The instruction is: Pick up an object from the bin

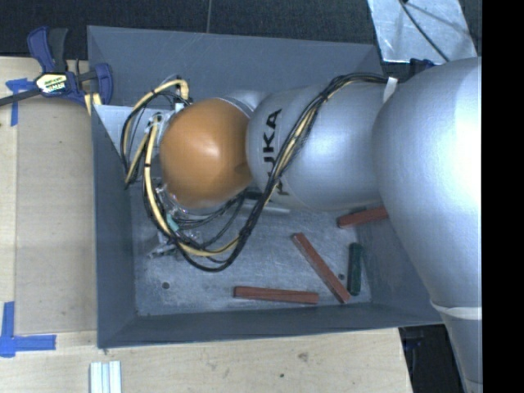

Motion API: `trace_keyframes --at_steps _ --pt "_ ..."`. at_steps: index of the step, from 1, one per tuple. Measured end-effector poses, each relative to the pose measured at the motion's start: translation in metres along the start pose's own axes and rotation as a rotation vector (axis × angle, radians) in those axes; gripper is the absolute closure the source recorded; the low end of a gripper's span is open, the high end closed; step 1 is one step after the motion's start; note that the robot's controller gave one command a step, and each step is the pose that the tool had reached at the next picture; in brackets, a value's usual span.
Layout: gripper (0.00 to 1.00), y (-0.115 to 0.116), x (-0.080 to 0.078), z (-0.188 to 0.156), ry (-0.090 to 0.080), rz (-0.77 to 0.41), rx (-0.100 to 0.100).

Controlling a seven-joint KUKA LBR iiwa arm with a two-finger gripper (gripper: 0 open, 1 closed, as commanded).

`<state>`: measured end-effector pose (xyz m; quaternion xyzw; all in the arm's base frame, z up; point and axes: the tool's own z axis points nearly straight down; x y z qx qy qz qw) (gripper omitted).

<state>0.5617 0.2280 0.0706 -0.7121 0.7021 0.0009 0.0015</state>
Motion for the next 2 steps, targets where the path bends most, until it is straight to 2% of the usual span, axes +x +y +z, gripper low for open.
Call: trace_keyframes --at_steps 2 --pt "1.0 -0.004 -0.002 -0.097 -0.001 0.008 0.006"
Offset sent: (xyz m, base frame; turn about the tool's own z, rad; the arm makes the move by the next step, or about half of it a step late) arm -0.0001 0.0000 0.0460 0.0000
